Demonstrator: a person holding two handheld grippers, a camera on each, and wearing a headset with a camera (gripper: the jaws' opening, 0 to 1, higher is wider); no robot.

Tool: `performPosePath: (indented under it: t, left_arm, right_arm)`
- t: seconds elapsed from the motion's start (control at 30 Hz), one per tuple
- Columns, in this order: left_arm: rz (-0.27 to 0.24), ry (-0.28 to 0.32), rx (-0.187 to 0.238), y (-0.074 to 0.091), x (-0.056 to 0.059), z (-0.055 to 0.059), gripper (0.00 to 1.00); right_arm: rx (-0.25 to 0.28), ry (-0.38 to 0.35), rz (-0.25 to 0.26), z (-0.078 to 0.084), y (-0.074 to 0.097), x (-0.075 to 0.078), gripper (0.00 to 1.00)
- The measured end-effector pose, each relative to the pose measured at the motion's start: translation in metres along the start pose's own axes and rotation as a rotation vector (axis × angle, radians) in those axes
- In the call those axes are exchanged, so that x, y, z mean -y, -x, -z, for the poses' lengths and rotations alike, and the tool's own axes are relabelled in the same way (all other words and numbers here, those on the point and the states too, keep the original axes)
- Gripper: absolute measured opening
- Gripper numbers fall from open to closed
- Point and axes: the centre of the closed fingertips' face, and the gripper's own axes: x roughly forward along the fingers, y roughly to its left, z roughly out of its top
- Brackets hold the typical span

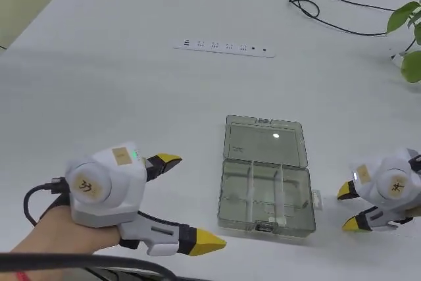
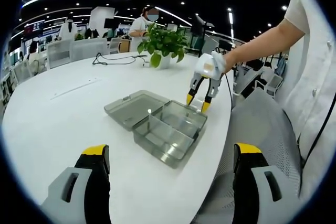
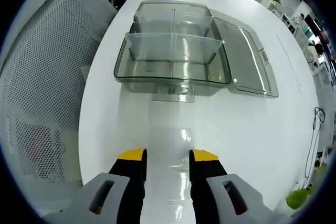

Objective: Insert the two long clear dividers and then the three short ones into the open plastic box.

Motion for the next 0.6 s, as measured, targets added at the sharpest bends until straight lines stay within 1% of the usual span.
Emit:
performPosePath:
  t: [0.1,0.2,0.27,0.3,0.4,0.6]
  left_arm:
    - [0.001,-0.004,0.001,0.001,0.000,-0.001,1.00]
    - [0.001,-0.007,0.003,0.002,0.001,-0.002,1.00]
    - [0.003,-0.009,0.004,0.002,0.001,-0.003,1.00]
    - [0.004,-0.011,0.005,0.002,0.002,-0.004,1.00]
    - [0.008,-0.013,0.007,0.001,0.003,-0.006,1.00]
    - [0.005,-0.006,0.021,-0.001,0.003,-0.013,1.00]
  right_arm:
    - [0.013,-0.011,0.021,-0.003,0.005,0.001,0.33]
    - [0.037,-0.030,0.046,-0.009,0.014,0.002,0.33]
    - [0.037,-0.034,0.063,-0.009,0.018,0.003,0.33]
    - [0.043,-0.038,0.077,-0.010,0.022,0.004,0.33]
    - [0.073,-0.051,0.097,-0.017,0.033,0.002,0.33]
    - [0.105,-0.063,0.156,-0.030,0.053,0.002,0.33]
